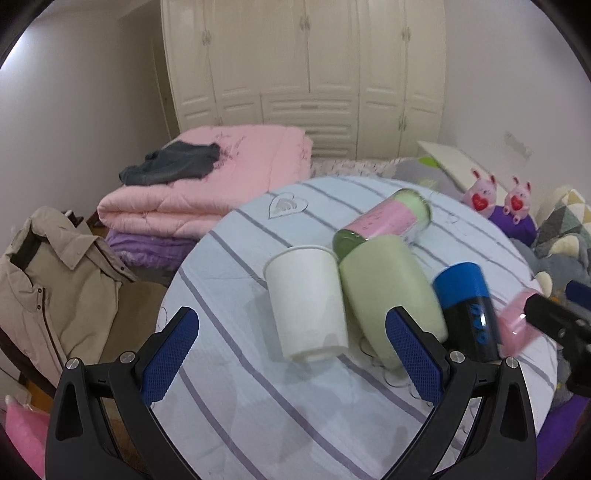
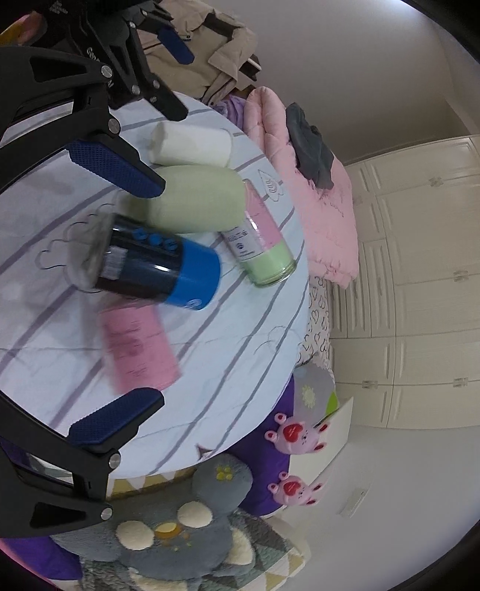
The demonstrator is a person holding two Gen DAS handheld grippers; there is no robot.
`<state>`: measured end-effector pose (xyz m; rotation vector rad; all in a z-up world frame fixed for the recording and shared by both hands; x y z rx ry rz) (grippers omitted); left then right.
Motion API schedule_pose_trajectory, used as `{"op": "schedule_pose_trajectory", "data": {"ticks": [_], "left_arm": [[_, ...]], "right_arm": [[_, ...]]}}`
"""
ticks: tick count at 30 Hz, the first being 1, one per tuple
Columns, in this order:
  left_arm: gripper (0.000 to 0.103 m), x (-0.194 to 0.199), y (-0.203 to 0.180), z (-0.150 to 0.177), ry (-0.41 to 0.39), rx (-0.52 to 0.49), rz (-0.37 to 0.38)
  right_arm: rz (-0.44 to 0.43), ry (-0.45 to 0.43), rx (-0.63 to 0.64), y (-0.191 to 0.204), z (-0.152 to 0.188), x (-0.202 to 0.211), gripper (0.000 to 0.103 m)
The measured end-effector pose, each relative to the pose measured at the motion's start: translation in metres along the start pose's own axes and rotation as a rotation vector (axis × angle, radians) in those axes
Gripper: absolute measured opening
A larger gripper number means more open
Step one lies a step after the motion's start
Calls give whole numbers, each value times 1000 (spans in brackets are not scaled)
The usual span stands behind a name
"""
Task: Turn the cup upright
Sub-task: 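Move the left tool onto the white paper cup and close it, then lift the white paper cup with the left tool toward the right tool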
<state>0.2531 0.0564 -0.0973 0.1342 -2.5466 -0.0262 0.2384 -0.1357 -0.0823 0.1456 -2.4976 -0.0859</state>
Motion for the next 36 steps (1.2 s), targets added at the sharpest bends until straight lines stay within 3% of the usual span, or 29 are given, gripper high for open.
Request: {"op": "schedule_pose_trajectory", "data": {"ticks": [11,18,21,23,24,25,36], "left_arm": [[102,-62,2,7,173,-30,-11],[101,-87,1,25,285,-21,-3],[95,-93,0,31,324,-22,-2],[80,-96,0,39,376,25,48],[61,-98,0,43,404,41,59],[61,-99,2,49,434,45,48],[61,-81,10,45,407,59,6]], "right_arm": [[-13,59,30,13,-29,-50,103],[-18,118,33,13,-24,-78,103],[-13,150,29,11,-18,-88,103],[-14,166,21,10,-14,-92,103],[-16,169,17,10,-13,-92,103],[-17,172,16,10,-13,-92,103],[-14,151,-10,5,-19,-80,103]]}}
Point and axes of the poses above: each gripper's, at about its wrist camera, not at the fingertips, and x roughly against the way its jaws point, y to its left, z to its underside, the point moved 10 cm from there along -x, roughly the way its jaws point, and after that the axes turned 10 degrees about -y, right-handed, at the moved point
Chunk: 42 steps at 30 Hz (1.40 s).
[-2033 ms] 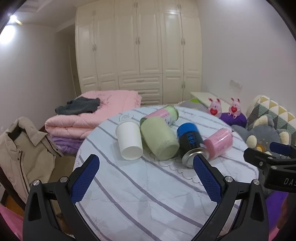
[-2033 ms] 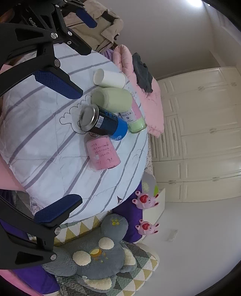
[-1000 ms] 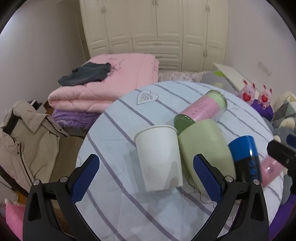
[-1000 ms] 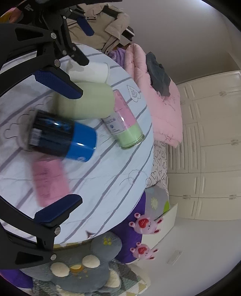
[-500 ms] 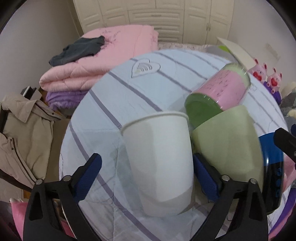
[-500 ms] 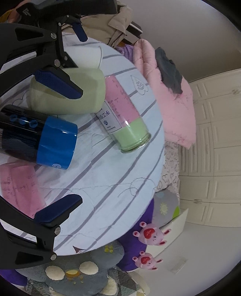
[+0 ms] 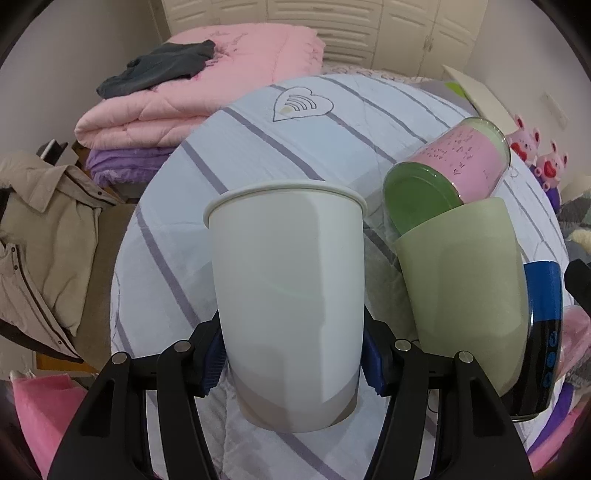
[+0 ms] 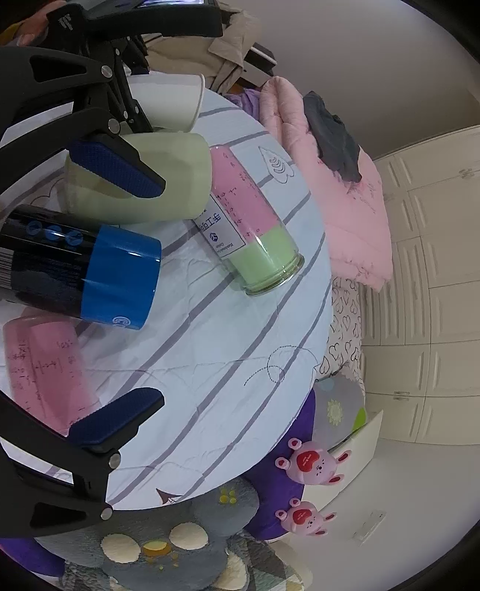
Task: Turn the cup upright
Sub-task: 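Lift the white paper cup with the left tool toward the right tool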
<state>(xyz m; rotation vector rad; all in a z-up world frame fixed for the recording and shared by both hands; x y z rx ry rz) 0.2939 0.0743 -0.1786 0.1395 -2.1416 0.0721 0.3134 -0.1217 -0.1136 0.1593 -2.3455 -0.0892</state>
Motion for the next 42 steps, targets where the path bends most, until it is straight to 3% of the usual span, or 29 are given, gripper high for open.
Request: {"op": "schedule_pose_trajectory", "data": {"ticks": [21,31,42], "left_arm": [[61,50,-8,15,-60,-3,20],[61,87,-25,50,-90,-28,39],[62,99,-49,98,-72,-79,64]], "right_arm": [[17,-52,32,-2,11,53,103],[33,-59,7,-12,38,92,103],[74,-21,19,-22,85,112,103]]}}
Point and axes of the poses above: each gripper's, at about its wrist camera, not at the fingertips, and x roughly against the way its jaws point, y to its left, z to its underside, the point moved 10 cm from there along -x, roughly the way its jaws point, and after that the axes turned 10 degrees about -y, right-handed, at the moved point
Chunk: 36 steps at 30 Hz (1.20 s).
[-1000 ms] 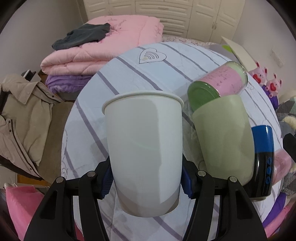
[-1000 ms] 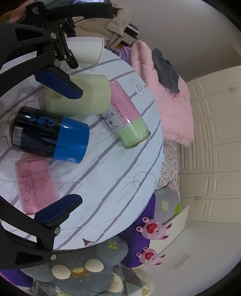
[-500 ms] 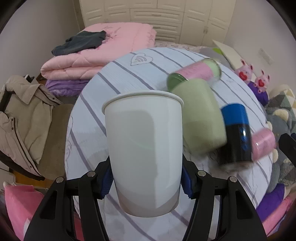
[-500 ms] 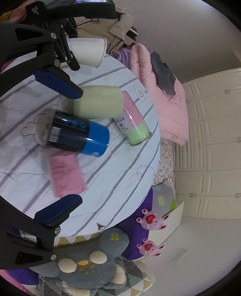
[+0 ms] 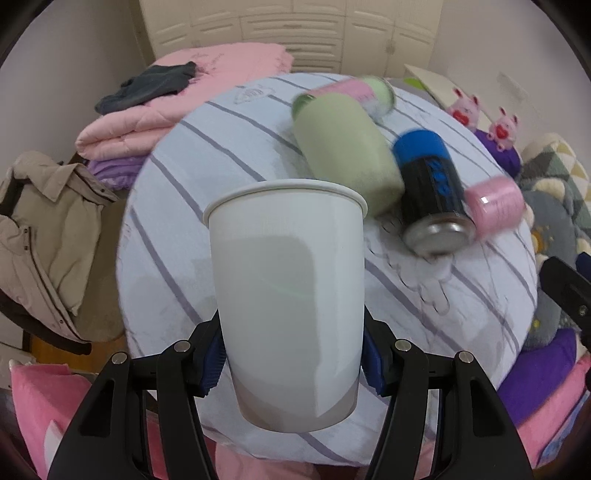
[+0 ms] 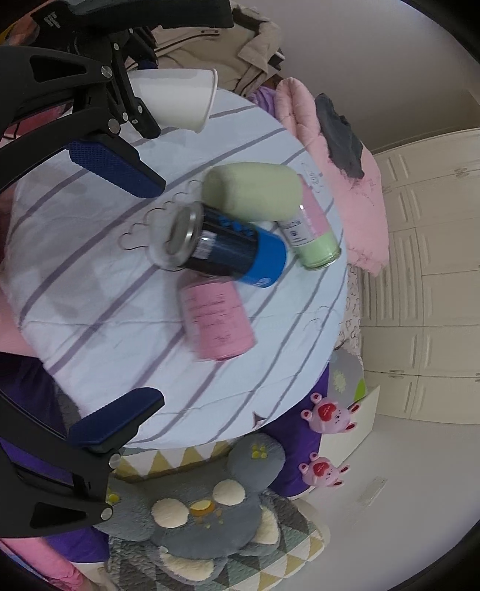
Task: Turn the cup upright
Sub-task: 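Lift the white paper cup with the left tool toward the right tool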
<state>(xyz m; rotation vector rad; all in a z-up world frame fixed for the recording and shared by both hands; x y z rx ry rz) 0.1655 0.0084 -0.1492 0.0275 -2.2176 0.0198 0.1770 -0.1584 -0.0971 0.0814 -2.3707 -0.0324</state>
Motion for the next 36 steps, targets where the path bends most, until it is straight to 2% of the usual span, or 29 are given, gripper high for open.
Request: {"op": "schedule_pose_trajectory", "data": {"ticks": [7,14,16,18,25,36], "left_arm": [[62,-8,-24,23,30,-43,36],[62,-24,-38,33,53,-71,27],[74,-27,-39,35,62,-89,4],[81,-28,-39,34,48,-103,-15],[86,-30,-41,34,54,-95,-3],[86,-21,-44,36,58,-110,11]], "right_arm": [[22,29,9,-6,23,1,103],[36,66,11,-15,41,-7,103],[40,81,7,-19,47,-11,103],[41,96,0,-23,52,-14,103],[49,99,-29,-33,55,-12,103],[49,100,-29,-31,56,-7,103]]}}
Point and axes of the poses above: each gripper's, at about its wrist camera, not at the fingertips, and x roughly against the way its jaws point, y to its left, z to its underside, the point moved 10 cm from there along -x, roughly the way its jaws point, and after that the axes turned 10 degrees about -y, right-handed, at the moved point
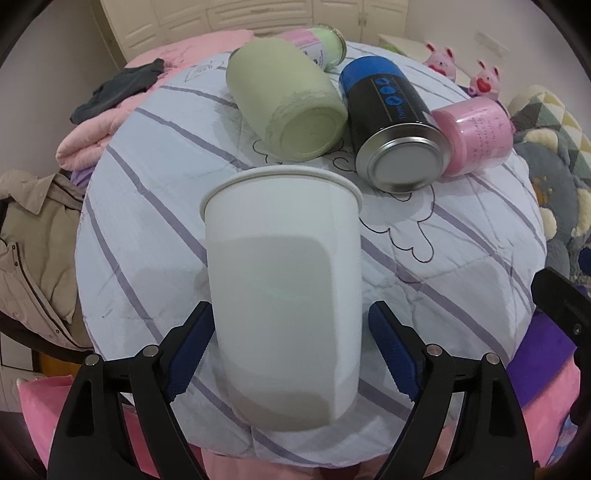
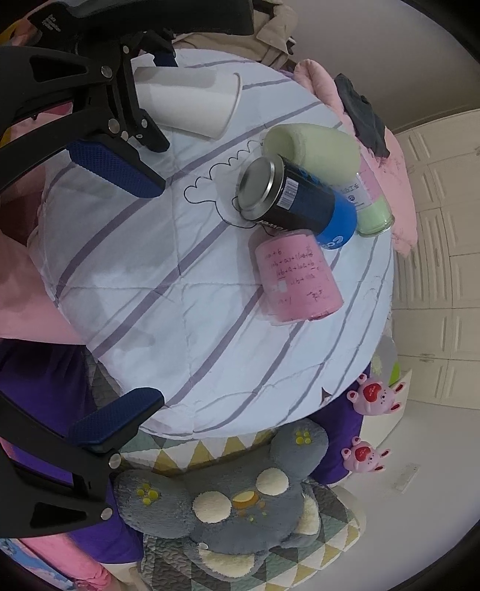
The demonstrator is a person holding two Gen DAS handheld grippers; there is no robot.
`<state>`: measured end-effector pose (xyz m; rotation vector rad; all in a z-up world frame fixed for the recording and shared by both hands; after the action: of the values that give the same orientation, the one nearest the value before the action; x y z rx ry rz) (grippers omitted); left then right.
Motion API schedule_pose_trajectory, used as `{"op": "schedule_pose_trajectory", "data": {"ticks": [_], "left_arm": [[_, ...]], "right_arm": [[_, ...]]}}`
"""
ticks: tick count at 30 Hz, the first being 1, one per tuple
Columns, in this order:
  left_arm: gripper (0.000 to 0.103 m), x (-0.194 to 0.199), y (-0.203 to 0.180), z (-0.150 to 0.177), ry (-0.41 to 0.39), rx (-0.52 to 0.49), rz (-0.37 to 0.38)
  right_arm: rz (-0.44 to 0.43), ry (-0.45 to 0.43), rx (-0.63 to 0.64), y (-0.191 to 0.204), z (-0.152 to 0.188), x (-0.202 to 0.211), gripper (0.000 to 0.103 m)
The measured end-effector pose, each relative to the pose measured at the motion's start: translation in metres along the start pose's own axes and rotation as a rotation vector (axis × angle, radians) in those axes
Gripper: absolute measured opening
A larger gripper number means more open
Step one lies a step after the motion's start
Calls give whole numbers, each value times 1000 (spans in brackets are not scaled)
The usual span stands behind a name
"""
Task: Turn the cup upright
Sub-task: 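Lift the white paper cup with the left tool toward the right tool, then close the right tool on the white cup while the left tool releases it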
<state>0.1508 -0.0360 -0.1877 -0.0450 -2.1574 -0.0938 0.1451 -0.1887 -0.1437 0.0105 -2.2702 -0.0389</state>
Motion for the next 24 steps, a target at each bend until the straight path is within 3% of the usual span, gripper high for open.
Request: {"op": "schedule_pose_trajectory", "data": {"ticks": [13,24], "left_arm": [[86,31,0,-13,-62,-15,20],[87,54,35,-22,-114,-24,-4]], "right_arm": [[9,-53,13,11,-13,30,103],[-12,-63,36,37,-26,36,103]]}}
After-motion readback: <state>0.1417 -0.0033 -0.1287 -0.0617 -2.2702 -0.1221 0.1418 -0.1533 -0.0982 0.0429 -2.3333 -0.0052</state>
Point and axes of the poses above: each gripper's, at about its wrist camera, not at the fingertips, and x roughly against the way its jaws point, y to its left, z to its underside, the point moved 10 cm from there along -x, roughly the way its jaws point, and after that the axes turned 10 degrees about -y, right-handed, at the moved point
